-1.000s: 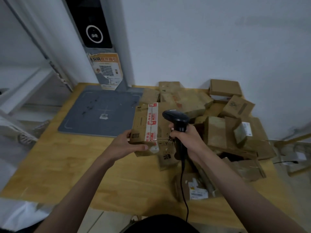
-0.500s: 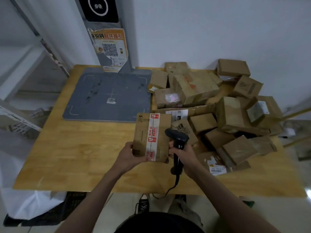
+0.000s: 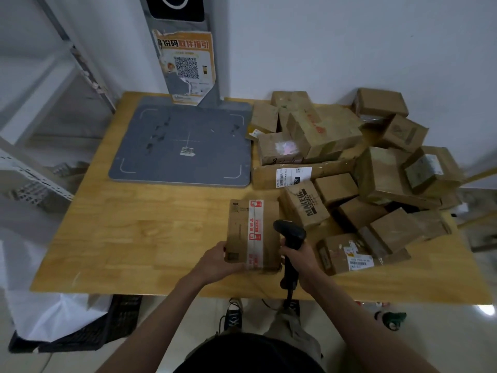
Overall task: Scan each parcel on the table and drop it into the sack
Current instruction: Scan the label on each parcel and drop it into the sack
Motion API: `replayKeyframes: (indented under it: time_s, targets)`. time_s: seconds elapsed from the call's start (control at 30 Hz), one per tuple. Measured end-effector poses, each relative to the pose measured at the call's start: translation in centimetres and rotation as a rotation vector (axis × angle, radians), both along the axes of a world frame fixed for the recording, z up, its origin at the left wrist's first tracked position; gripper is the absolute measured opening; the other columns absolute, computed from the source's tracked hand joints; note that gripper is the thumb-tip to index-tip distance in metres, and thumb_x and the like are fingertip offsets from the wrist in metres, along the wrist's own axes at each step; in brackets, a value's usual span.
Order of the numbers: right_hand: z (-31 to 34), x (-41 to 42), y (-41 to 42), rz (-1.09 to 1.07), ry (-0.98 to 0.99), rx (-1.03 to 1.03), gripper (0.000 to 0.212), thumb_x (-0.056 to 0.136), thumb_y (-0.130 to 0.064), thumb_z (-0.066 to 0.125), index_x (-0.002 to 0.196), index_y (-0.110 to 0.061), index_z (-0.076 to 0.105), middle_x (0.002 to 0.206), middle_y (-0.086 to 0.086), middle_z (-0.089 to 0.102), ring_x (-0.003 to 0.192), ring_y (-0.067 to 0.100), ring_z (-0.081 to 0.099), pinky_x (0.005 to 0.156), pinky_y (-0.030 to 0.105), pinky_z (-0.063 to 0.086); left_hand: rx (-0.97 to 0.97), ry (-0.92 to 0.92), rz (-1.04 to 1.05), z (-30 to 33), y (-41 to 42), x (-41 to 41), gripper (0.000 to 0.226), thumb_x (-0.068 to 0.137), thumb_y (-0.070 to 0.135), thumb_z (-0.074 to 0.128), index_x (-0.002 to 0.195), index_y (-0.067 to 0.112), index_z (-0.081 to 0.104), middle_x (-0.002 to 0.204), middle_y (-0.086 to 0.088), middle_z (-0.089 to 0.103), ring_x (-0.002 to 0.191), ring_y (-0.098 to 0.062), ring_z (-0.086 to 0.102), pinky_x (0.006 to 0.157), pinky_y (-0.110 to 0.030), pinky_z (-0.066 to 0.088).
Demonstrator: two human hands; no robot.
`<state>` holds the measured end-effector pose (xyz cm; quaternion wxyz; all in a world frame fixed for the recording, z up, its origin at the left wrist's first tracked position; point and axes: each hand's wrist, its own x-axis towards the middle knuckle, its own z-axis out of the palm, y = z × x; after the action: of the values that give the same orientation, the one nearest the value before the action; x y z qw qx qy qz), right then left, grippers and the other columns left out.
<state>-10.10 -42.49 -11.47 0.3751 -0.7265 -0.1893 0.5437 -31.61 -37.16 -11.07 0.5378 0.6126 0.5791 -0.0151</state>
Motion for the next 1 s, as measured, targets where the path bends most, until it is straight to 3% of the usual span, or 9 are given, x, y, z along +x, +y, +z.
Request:
replayKeyframes:
  time_s: [0.03, 0.1, 0.17, 0.3, 0.47, 0.6, 0.67, 0.77, 1.0]
  targets:
    - [-0.1, 0.0, -0.2, -0.022, 0.014, -0.012, 0.011, 0.089, 0.002, 0.063, 0.089, -0.009, 0.065, 0.085, 0.01, 0.062, 0.086, 0.029, 0.06, 0.089, 0.048, 0.053, 0.028, 0.016, -0.056, 0.2, 0.0, 0.1, 0.073, 0.077, 0.048, 0.08, 0.135, 0.024, 0.042, 0.134, 0.009, 0.049, 0.118, -0.01, 0.051, 0.095, -0.024, 0.045]
    - [-0.3, 0.1, -0.5, -0.055, 0.055, -0.034, 0.011, 0.089, 0.005, 0.063, 0.087, -0.006, 0.063, 0.083, 0.011, 0.06, 0.084, 0.028, 0.058, 0.084, 0.045, 0.051, 0.147, 0.105, -0.162, 0.1, -0.2, 0.5, 0.094, 0.078, 0.051, 0.077, 0.151, 0.018, 0.029, 0.155, 0.002, 0.03, 0.137, -0.019, 0.04, 0.109, -0.036, 0.041]
    - [-0.5, 0.1, -0.6, -0.068, 0.064, -0.049, 0.01, 0.088, 0.004, 0.064, 0.086, -0.006, 0.064, 0.082, 0.011, 0.06, 0.081, 0.027, 0.057, 0.078, 0.042, 0.05, 0.258, 0.17, -0.23, 0.3, -0.5, 1.2, 0.102, 0.081, 0.052, 0.072, 0.156, 0.015, 0.014, 0.162, 0.0, 0.013, 0.142, -0.022, 0.03, 0.112, -0.039, 0.038]
    - [-0.5, -0.4, -0.5, -0.068, 0.083, -0.033, 0.01, 0.088, 0.003, 0.064, 0.087, -0.007, 0.064, 0.084, 0.01, 0.06, 0.083, 0.027, 0.057, 0.078, 0.041, 0.049, 0.259, 0.23, -0.314, 0.3, -0.8, 1.9, 0.101, 0.085, 0.06, 0.063, 0.157, 0.015, 0.007, 0.162, -0.002, 0.017, 0.14, -0.024, 0.031, 0.11, -0.042, 0.039]
    - [0.9, -1.5, 0.4, 0.087, 0.128, 0.134, 0.011, 0.088, -0.01, 0.074, 0.086, -0.01, 0.064, 0.085, 0.009, 0.061, 0.087, 0.022, 0.063, 0.085, 0.037, 0.053, 0.177, 0.209, -0.171, 0.4, 0.3, 0.2, 0.115, 0.071, 0.085, 0.053, 0.156, 0.03, -0.001, 0.159, -0.007, 0.026, 0.138, -0.032, 0.04, 0.108, -0.045, 0.042]
    - [1.2, -3.3, 1.7, 0.086, 0.022, 0.109, 0.005, 0.09, -0.004, 0.065, 0.093, -0.008, 0.066, 0.093, 0.004, 0.07, 0.094, 0.022, 0.065, 0.081, 0.039, 0.053, 0.08, 0.127, -0.054, 0.8, 1.6, -1.6, 0.123, 0.056, 0.097, 0.048, 0.155, 0.036, 0.009, 0.153, -0.002, 0.041, 0.133, -0.028, 0.048, 0.107, -0.045, 0.044]
    - [1.4, -4.1, 2.0, 0.07, 0.1, 0.091, 0.008, 0.089, -0.002, 0.064, 0.094, -0.008, 0.067, 0.097, 0.008, 0.07, 0.1, 0.029, 0.066, 0.086, 0.047, 0.056, 0.084, 0.102, -0.048, 1.1, 1.6, -1.9, 0.11, 0.064, 0.088, 0.056, 0.153, 0.034, 0.019, 0.149, -0.002, 0.046, 0.13, -0.026, 0.051, 0.106, -0.041, 0.045]
    - [1.7, -4.4, 2.0, 0.056, 0.152, 0.082, 0.012, 0.089, 0.002, 0.064, 0.097, -0.006, 0.066, 0.099, 0.011, 0.068, 0.101, 0.03, 0.064, 0.085, 0.043, 0.055, 0.158, 0.087, -0.02, 1.6, 1.6, -1.8, 0.081, 0.082, 0.061, 0.068, 0.149, 0.029, 0.035, 0.142, 0.0, 0.052, 0.126, -0.023, 0.053, 0.099, -0.031, 0.044]
    - [3.0, -2.0, 2.3, 0.011, 0.156, 0.143, 0.015, 0.091, 0.004, 0.062, 0.092, -0.01, 0.058, 0.084, 0.004, 0.067, 0.095, 0.02, 0.067, 0.081, 0.037, 0.054, 0.056, -0.121, 0.029, 1.0, 2.2, -0.4, 0.071, 0.088, 0.03, 0.073, 0.148, 0.02, 0.037, 0.138, -0.001, 0.054, 0.107, -0.013, 0.06, 0.079, -0.016, 0.047]
